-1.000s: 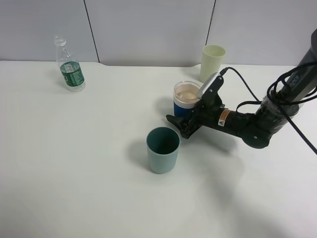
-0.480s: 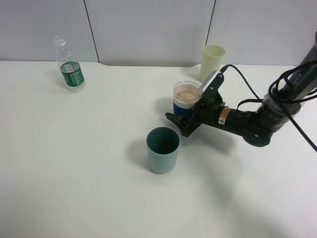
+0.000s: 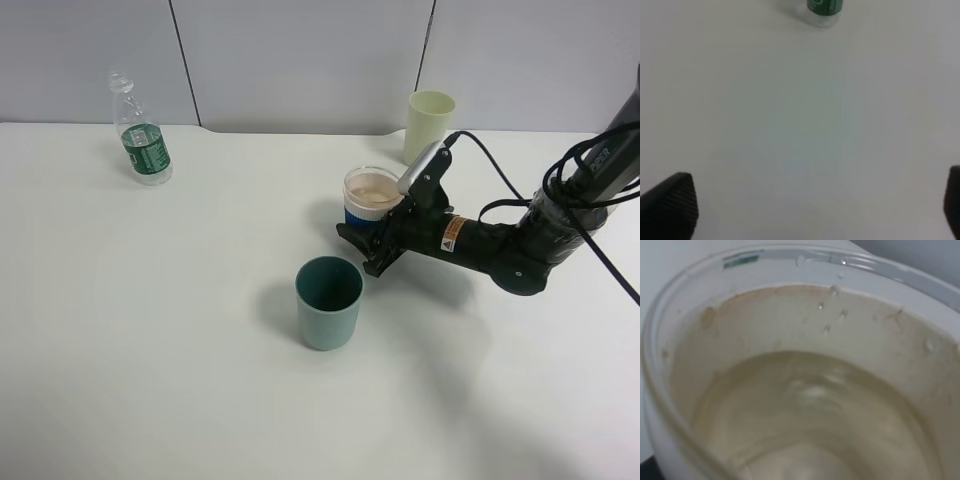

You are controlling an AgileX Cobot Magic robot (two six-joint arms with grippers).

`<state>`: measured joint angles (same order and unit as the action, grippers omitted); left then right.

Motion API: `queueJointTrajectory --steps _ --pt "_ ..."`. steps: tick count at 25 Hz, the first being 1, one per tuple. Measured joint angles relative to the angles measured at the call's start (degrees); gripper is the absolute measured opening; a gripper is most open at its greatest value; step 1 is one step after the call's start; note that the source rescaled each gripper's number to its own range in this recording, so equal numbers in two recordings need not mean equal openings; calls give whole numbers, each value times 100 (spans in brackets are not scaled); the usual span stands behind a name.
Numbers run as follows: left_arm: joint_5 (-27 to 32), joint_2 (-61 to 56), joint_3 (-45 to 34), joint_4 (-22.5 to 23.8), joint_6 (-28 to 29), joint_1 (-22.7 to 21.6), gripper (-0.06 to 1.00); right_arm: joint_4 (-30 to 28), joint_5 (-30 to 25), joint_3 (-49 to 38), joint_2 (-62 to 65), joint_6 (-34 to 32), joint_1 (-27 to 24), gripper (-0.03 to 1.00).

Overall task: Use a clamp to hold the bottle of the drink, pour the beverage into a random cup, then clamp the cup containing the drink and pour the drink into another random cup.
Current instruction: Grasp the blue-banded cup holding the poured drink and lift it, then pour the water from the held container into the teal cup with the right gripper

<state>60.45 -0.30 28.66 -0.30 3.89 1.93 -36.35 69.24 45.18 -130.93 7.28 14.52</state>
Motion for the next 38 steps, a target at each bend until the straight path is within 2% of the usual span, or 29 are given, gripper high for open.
queueJointTrajectory --steps 6,8,10,18,25,38 --pt "0 0 0 0 0 0 100 -7 -16 0 56 -377 0 9" --pt "0 0 0 0 0 0 100 -77 -71 0 133 -431 0 7" --pt "0 0 0 0 0 0 100 -181 -116 -5 251 -515 0 0" --pt "0 0 0 0 0 0 100 -690 -118 -14 1045 -1012 0 0" --pt "0 0 0 0 0 0 100 -1066 -173 -17 1510 -1172 0 0" --pt "0 0 0 0 0 0 100 -2635 -190 157 1665 -1156 0 0"
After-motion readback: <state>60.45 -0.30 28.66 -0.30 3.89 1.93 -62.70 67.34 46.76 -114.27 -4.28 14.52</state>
